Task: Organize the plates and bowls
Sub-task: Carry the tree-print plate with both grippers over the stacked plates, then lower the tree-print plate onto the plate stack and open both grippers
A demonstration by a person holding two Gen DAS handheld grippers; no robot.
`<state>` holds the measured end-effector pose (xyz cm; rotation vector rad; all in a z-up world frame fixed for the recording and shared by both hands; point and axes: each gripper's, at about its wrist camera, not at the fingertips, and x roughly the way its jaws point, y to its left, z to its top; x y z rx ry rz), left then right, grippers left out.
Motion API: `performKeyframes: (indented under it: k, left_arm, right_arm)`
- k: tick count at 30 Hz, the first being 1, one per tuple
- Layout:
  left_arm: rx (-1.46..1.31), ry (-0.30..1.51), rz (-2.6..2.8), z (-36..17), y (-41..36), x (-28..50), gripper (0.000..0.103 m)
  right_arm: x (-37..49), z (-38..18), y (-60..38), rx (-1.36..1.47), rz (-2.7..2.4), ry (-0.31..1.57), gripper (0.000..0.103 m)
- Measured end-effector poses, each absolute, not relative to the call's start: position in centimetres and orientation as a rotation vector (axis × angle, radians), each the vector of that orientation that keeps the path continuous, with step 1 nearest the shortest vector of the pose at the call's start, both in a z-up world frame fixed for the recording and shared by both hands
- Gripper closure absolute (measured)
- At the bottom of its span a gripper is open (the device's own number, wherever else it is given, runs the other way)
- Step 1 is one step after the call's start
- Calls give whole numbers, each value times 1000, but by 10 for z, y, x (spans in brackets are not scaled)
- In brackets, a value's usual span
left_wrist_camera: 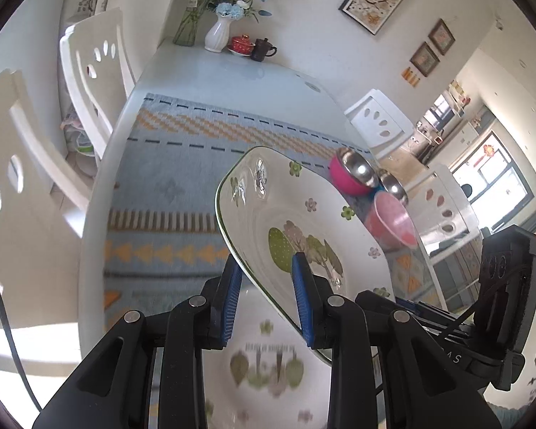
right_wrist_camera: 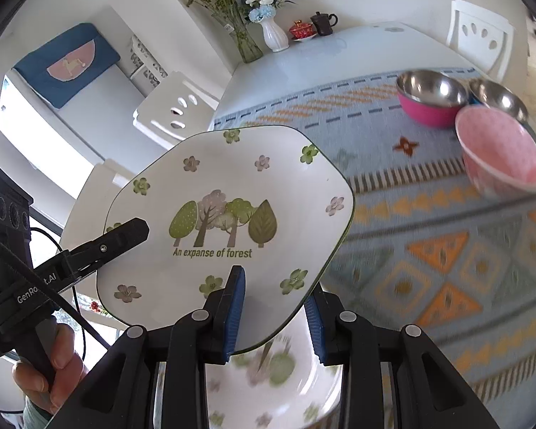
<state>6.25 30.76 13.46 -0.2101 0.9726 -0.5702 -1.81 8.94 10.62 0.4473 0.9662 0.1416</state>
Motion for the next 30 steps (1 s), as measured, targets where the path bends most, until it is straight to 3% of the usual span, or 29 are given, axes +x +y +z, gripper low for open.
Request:
performKeyframes:
  k: [18, 30]
  left_arm:
    - [-227, 1078, -636, 86, 337, -21, 77]
    - [-256, 1153, -641, 55, 344, -21, 77]
  right_arm:
    - [-113, 81, 122, 418, 61, 1061, 72]
    - [-116, 57, 130, 431, 26, 1126, 72]
